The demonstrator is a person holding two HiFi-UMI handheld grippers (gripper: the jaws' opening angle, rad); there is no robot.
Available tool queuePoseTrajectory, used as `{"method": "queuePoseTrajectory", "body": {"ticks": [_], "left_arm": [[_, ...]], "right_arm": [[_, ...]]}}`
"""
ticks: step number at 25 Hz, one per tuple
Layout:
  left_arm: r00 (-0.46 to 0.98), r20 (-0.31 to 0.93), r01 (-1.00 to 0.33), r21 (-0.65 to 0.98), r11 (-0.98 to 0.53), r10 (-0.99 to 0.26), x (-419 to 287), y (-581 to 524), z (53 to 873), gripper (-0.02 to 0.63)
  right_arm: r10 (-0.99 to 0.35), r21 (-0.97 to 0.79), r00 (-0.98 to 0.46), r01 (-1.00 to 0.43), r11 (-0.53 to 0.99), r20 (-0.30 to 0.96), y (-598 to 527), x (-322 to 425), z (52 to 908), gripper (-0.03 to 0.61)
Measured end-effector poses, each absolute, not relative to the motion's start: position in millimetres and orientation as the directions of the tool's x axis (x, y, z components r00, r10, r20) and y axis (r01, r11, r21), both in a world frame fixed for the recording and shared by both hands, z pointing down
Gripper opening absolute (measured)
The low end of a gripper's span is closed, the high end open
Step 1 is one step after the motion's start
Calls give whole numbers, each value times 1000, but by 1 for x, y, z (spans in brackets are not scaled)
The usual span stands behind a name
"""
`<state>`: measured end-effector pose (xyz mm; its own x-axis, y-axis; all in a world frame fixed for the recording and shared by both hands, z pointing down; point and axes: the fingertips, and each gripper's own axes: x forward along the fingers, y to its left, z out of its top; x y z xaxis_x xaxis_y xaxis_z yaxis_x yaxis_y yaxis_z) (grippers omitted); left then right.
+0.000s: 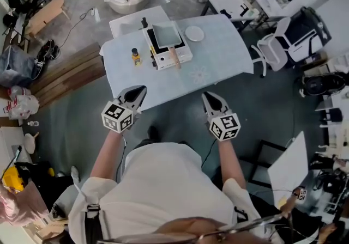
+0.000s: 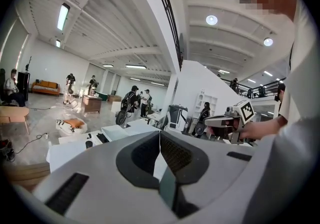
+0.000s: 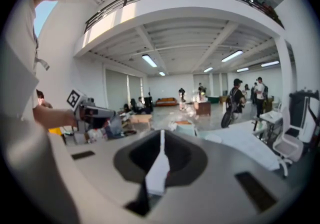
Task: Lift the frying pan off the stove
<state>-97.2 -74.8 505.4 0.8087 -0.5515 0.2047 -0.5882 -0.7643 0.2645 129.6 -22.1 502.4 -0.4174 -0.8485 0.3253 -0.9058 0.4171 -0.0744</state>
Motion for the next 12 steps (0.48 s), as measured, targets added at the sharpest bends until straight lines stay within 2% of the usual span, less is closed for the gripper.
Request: {"method": "queuePoseTrajectory", "body": {"ticks": [12], "left_arm": [[838,207,-545,285,-788,-505,-102,-128,514,32]], "right_arm": [[-866,-53,-370,-925,375,335,-64,118,504,35]]}}
